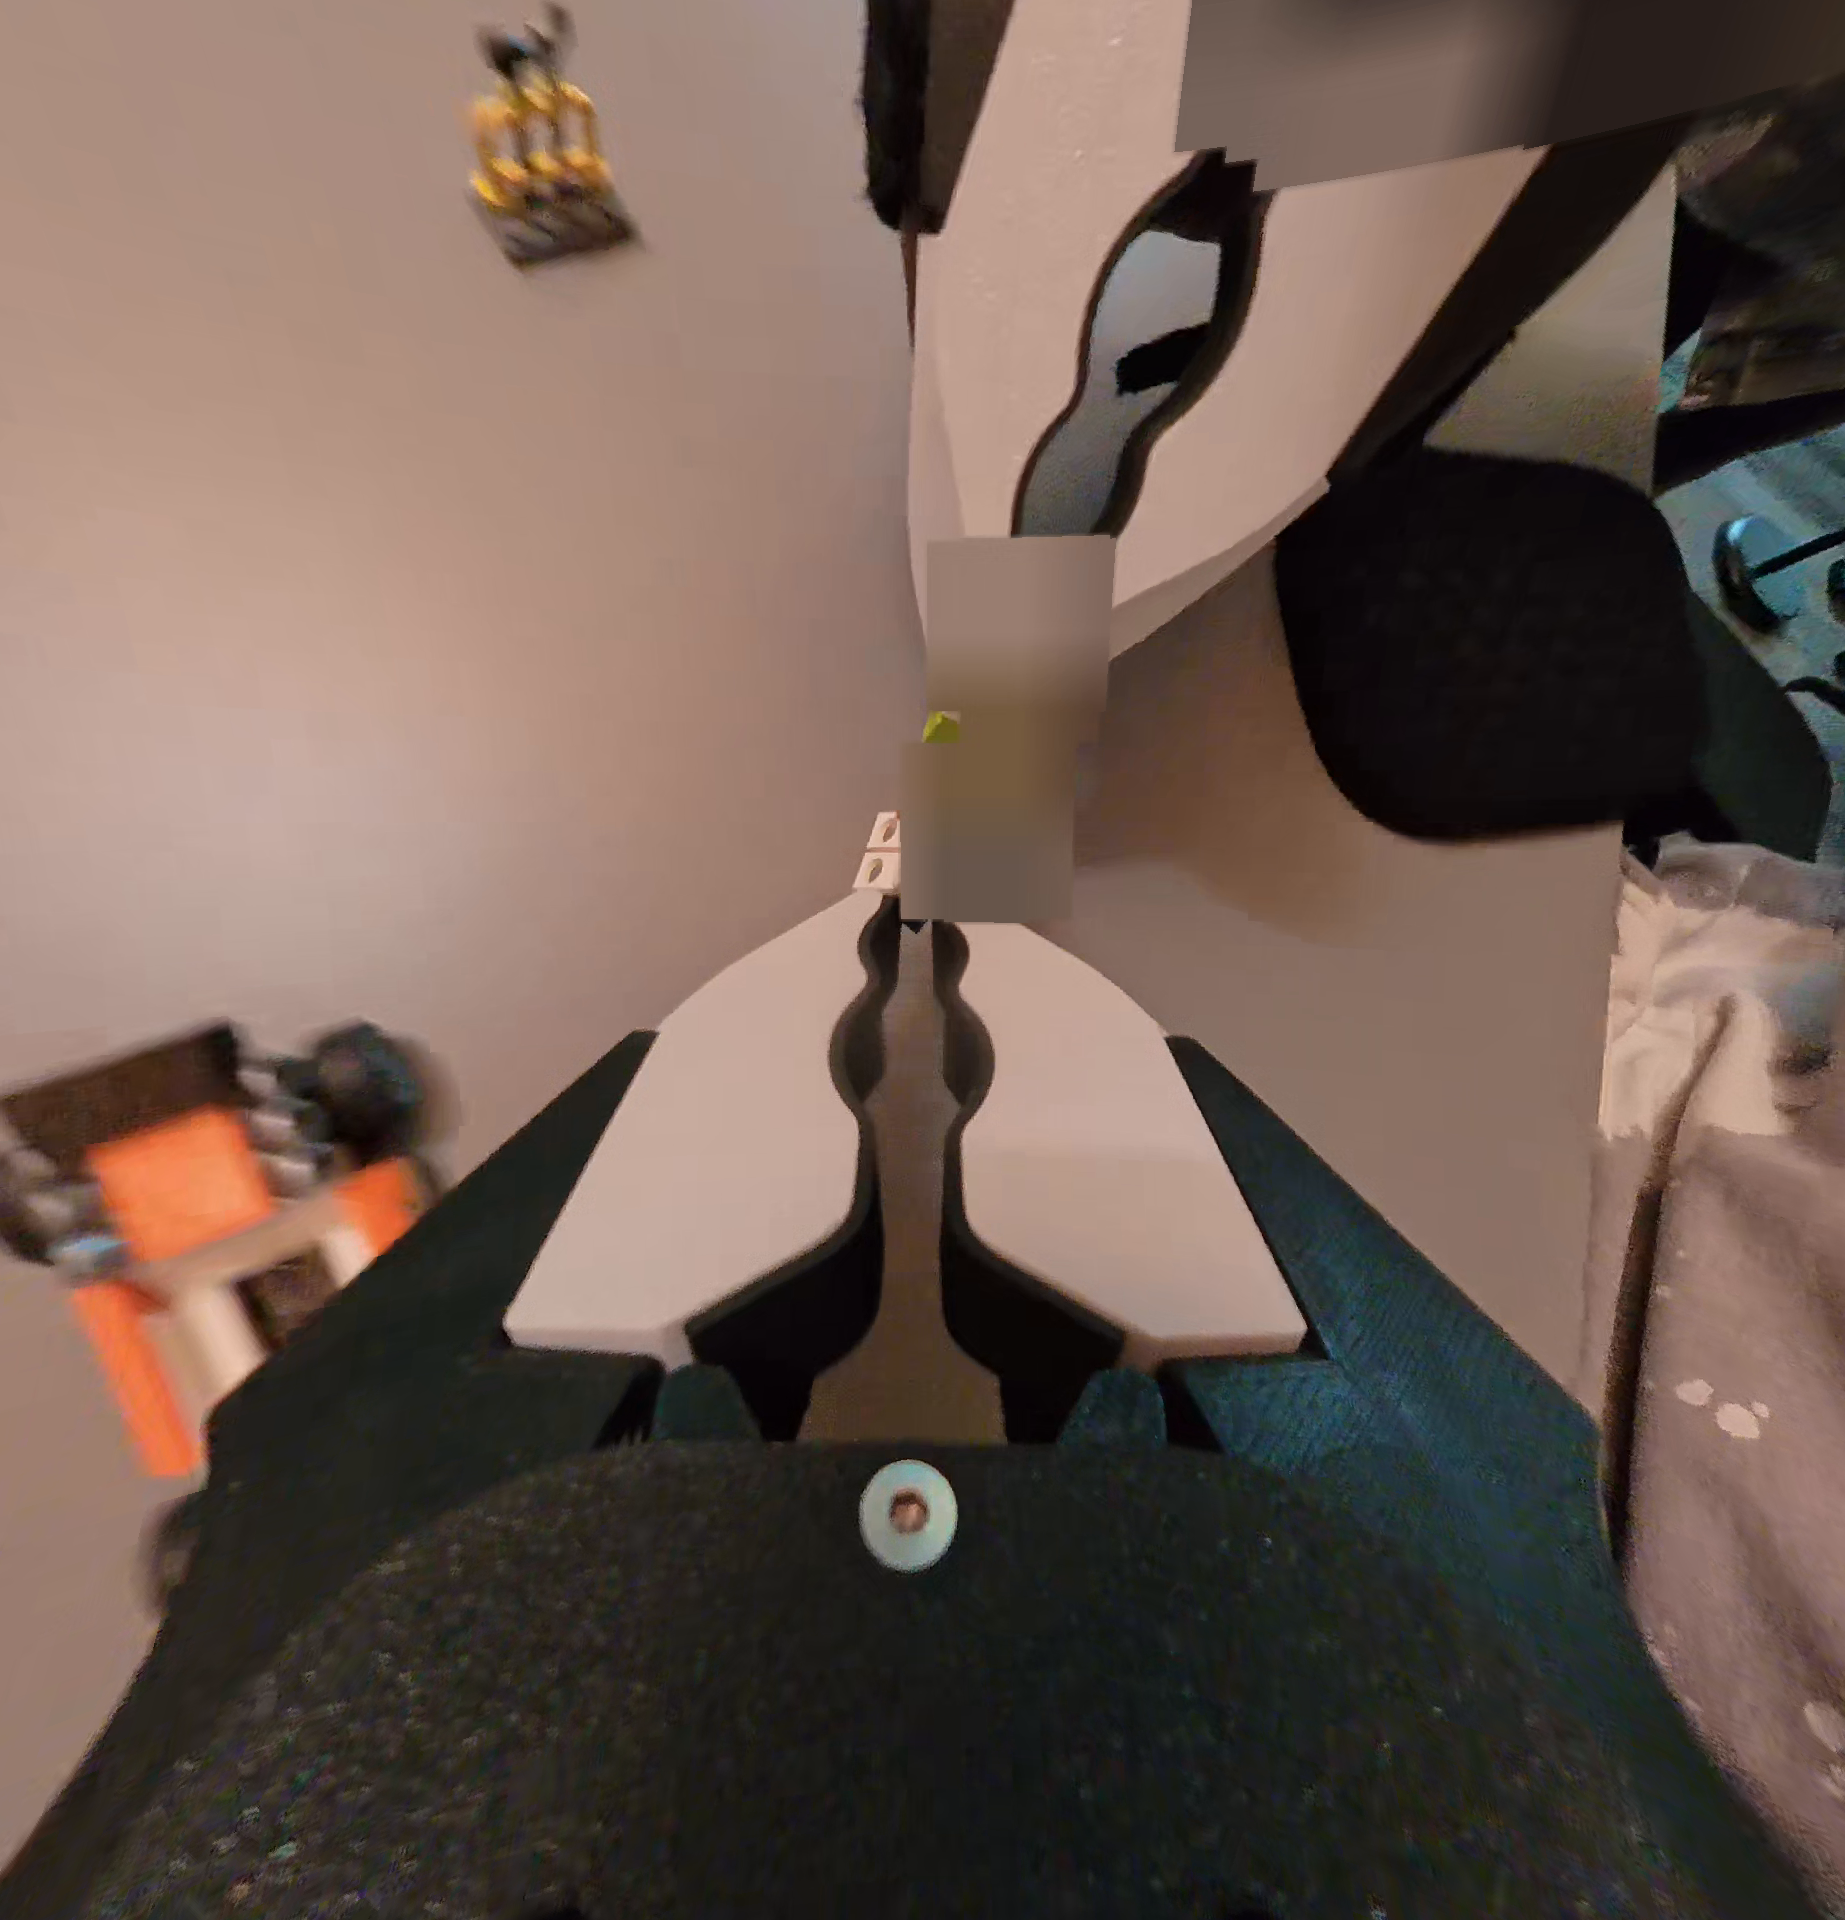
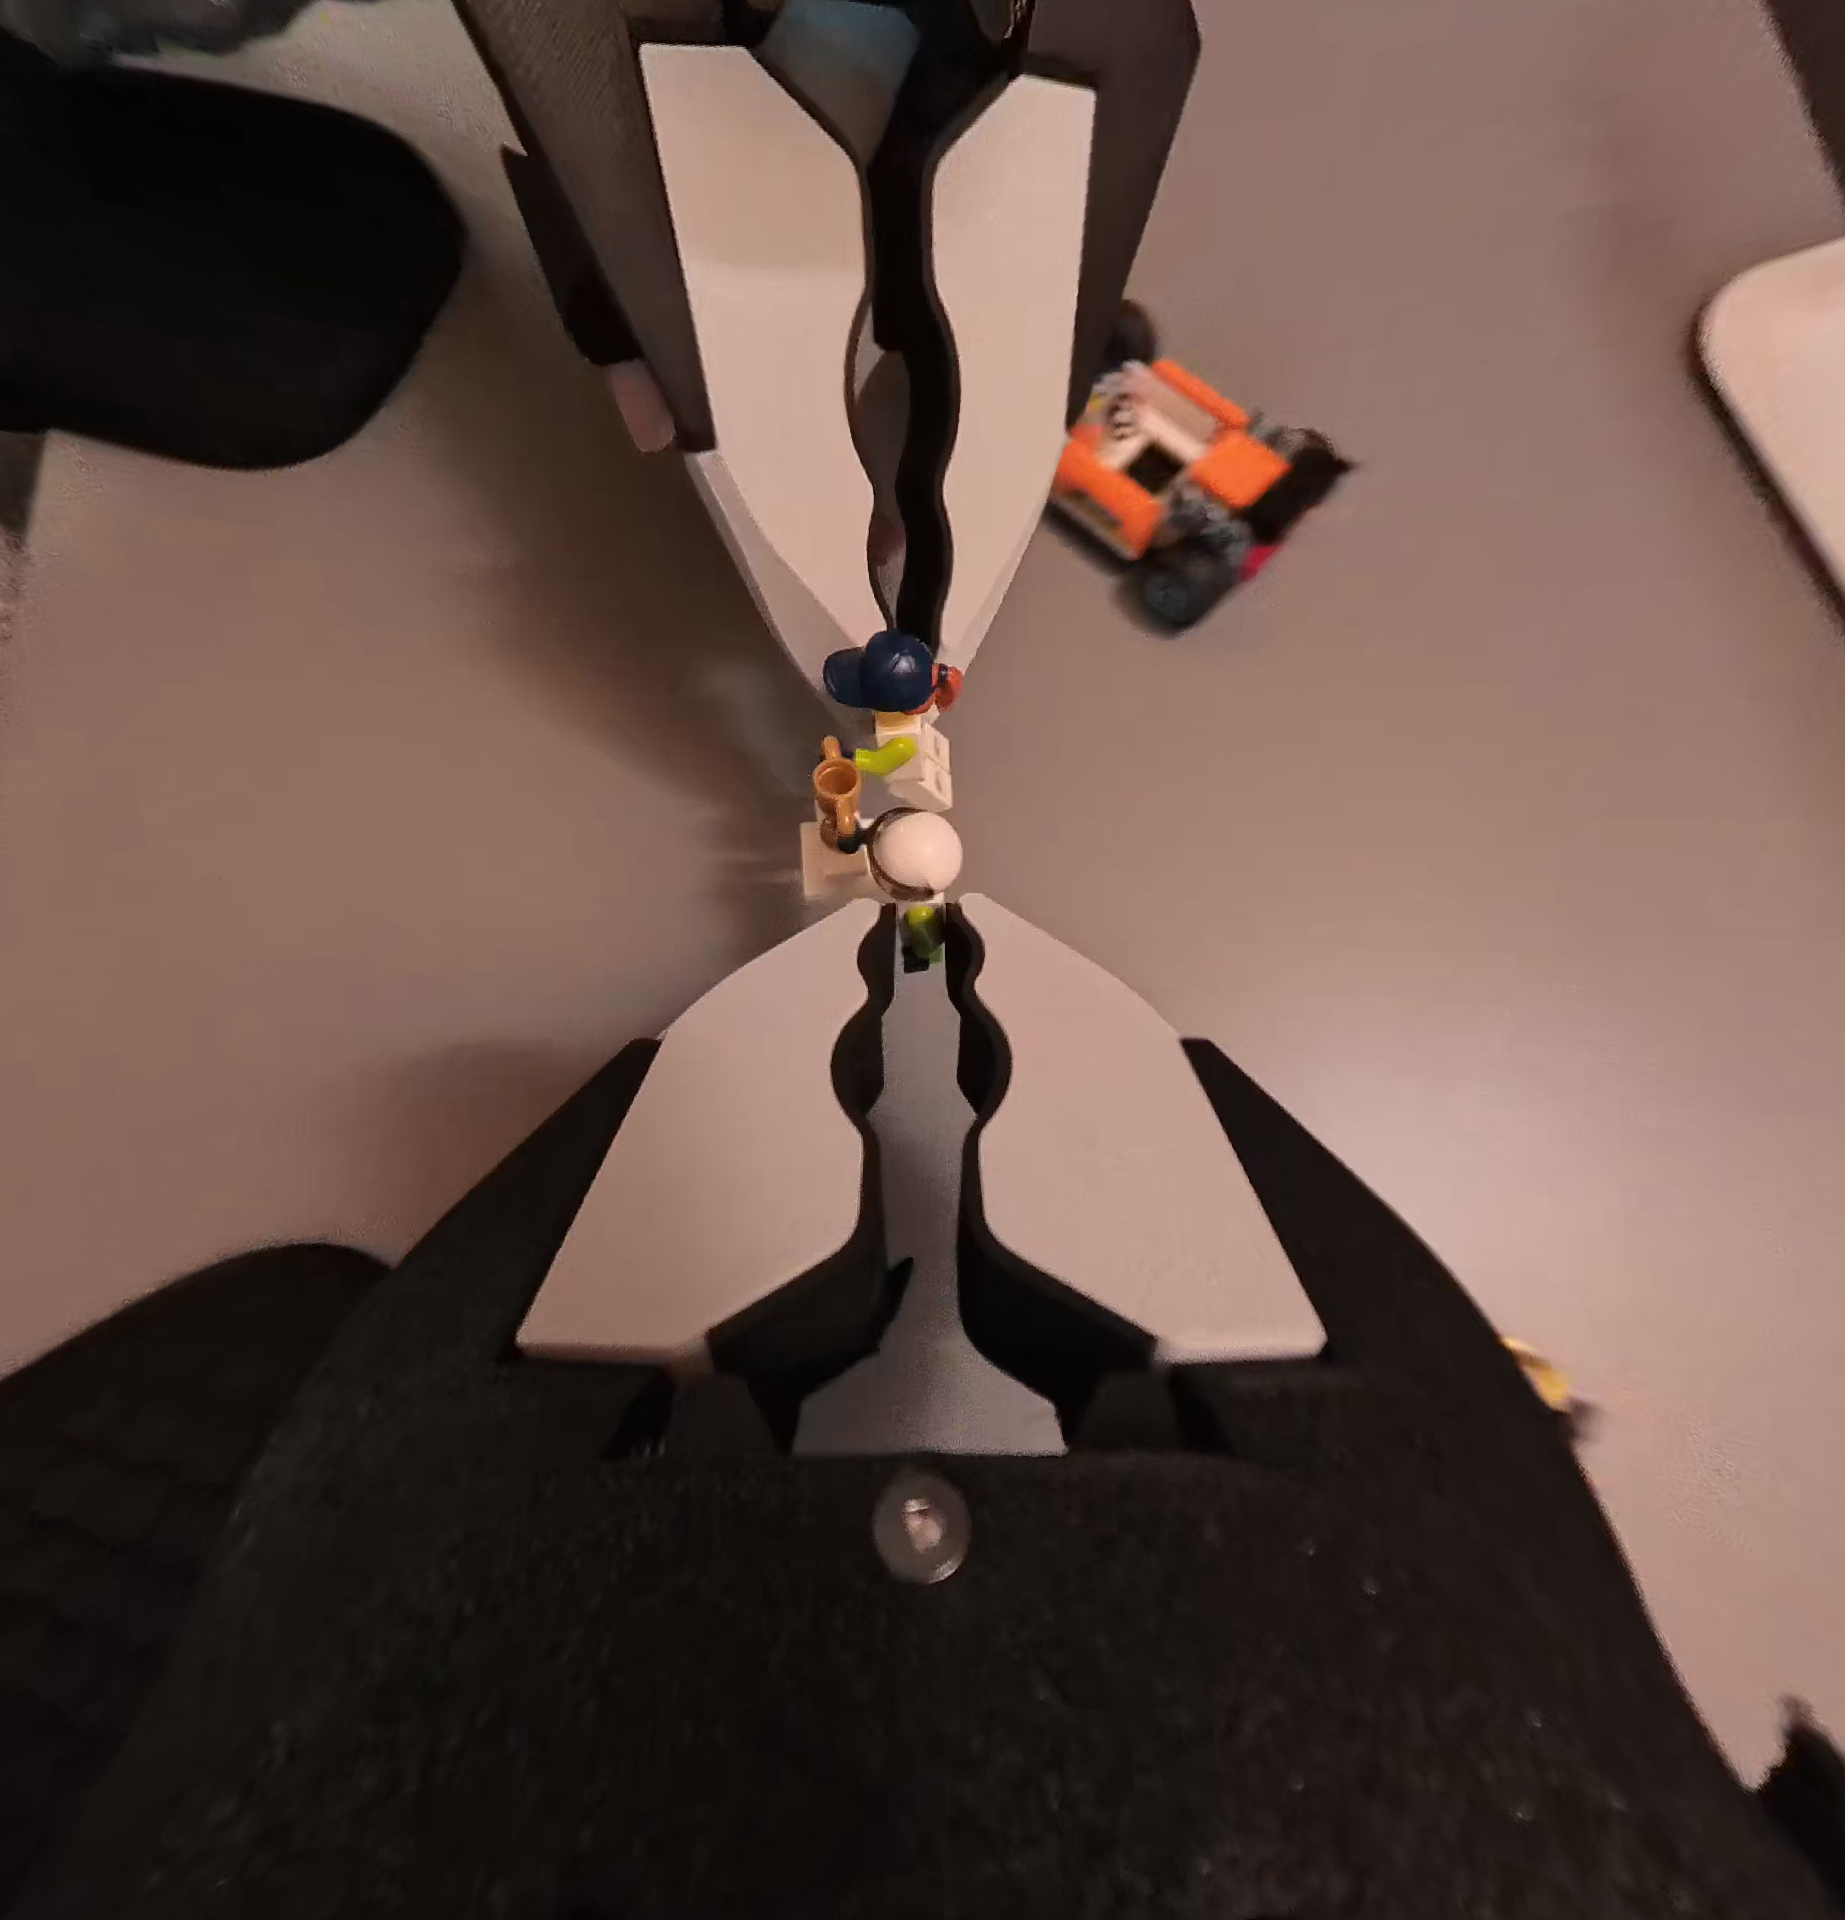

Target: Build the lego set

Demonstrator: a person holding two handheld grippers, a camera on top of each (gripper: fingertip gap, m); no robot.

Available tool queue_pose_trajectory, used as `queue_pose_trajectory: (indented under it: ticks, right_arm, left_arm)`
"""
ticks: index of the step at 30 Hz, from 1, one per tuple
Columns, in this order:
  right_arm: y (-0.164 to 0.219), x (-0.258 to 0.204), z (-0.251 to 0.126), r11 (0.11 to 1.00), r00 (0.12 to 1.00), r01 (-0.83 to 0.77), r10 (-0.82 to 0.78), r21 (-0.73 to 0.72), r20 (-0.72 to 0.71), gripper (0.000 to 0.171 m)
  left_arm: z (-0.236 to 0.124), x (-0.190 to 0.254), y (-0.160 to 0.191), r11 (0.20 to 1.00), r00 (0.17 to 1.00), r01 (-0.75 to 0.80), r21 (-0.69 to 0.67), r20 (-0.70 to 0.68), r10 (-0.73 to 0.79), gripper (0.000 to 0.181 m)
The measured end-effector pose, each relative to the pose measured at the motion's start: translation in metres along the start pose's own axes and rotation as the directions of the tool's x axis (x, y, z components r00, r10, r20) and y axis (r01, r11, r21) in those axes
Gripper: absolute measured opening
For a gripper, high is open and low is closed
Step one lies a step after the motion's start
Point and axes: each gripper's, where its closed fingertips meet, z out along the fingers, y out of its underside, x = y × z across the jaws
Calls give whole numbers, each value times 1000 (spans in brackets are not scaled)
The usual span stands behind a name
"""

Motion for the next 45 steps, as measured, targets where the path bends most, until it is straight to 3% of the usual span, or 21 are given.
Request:
queue_pose_trajectory:
  ticks: [5, 12, 32, 39, 45]
  right_arm:
    - [-9, 65, -6, 997, 999, -50, 49, -57, -24, 9]
    - [5, 112, 14, 991, 995, -95, 96, -99, 1, 9]
    - [29, 120, 25, 978, 996, -70, 60, -197, -59, 9]
    - [26, 125, 11, 985, 996, -66, 55, -157, -75, 22]
    - [22, 128, -12, 996, 990, -78, 71, -53, -123, 28]
  left_arm:
    - [-9, -53, -34, 998, 999, 37, -42, -1, -37, 6]
    - [5, -104, -35, 991, 997, 49, -124, 64, -41, 6]
    - [10, -123, -29, 988, 986, -47, -148, 154, 70, 12]
    - [-11, -166, -50, 993, 943, -102, -60, 311, 115, 13]
    - [4, -195, -64, 994, 926, -103, -48, 361, 114, 23]
